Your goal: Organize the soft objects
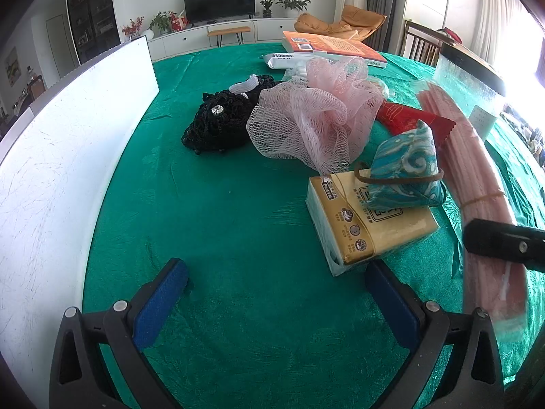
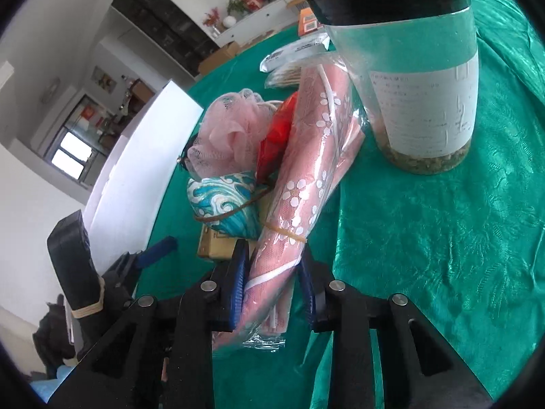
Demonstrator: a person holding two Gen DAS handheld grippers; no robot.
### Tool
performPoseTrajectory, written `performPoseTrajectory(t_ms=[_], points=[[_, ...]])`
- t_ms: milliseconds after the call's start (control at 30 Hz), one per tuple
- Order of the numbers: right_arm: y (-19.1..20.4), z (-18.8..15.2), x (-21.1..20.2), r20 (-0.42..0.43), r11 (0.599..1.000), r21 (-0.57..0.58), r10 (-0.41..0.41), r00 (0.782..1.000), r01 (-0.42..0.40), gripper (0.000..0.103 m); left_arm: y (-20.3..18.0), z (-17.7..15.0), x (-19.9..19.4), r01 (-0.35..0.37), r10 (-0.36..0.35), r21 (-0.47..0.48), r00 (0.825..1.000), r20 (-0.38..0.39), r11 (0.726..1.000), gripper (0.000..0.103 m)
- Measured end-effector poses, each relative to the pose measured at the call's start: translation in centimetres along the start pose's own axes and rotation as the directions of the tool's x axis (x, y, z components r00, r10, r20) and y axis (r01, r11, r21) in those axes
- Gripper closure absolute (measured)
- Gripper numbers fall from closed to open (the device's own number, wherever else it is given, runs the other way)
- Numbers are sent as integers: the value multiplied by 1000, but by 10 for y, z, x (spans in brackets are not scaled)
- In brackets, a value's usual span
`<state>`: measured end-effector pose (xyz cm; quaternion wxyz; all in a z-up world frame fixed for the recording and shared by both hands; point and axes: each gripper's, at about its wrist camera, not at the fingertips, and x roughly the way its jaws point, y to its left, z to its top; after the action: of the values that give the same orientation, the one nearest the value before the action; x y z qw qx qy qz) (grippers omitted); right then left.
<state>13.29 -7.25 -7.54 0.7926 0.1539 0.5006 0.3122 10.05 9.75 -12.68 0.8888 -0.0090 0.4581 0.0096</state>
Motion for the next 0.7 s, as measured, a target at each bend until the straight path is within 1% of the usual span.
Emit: performPoseTrajectory(t_ms=[67, 133, 200, 233, 267, 333, 367, 400, 467, 567, 600, 633, 700], points=[[3, -12, -17, -19, 999, -33, 4, 1000, -5, 73, 0, 0, 0, 0, 0, 0, 1000, 0, 1000, 0], [2, -28, -38, -65, 998, -43, 45, 997, -48, 74, 0, 0, 0, 0, 0, 0, 1000, 0, 1000, 0], [-2, -46, -60, -113, 997, -66, 43, 993, -51, 74, 0, 0, 0, 0, 0, 0, 1000, 0, 1000, 0], [-6, -56, -71, -131, 997, -74, 19, 991, -29, 74, 0, 0, 0, 0, 0, 0, 1000, 0, 1000, 0], [-14, -64, -82, -136, 997, -75, -25, 990, 15, 74, 0, 0, 0, 0, 0, 0, 1000, 0, 1000, 0], [-34, -73, -101, -110, 987, -61, -155, 982, 149, 76, 0, 0, 0, 0, 0, 0, 1000, 0, 1000, 0], [-42, -74, -109, -84, 974, -66, -223, 971, 218, 76, 0, 0, 0, 0, 0, 0, 1000, 0, 1000, 0], [-50, -69, -114, -61, 961, -69, -273, 960, 269, 76, 0, 0, 0, 0, 0, 0, 1000, 0, 1000, 0], [-65, -47, -117, -21, 944, -68, -326, 945, 324, 76, 0, 0, 0, 0, 0, 0, 1000, 0, 1000, 0], [-69, -5, -106, 41, 909, -109, -400, 915, 402, 76, 0, 0, 0, 0, 0, 0, 1000, 0, 1000, 0], [-69, 8, -100, 67, 893, -125, -427, 902, 432, 75, 0, 0, 0, 0, 0, 0, 1000, 0, 1000, 0], [-69, 20, -92, 95, 878, -138, -448, 889, 458, 70, 0, 0, 0, 0, 0, 0, 1000, 0, 1000, 0], [-72, 36, -77, 144, 851, -150, -485, 863, 503, 50, 0, 0, 0, 0, 0, 0, 1000, 0, 1000, 0]])
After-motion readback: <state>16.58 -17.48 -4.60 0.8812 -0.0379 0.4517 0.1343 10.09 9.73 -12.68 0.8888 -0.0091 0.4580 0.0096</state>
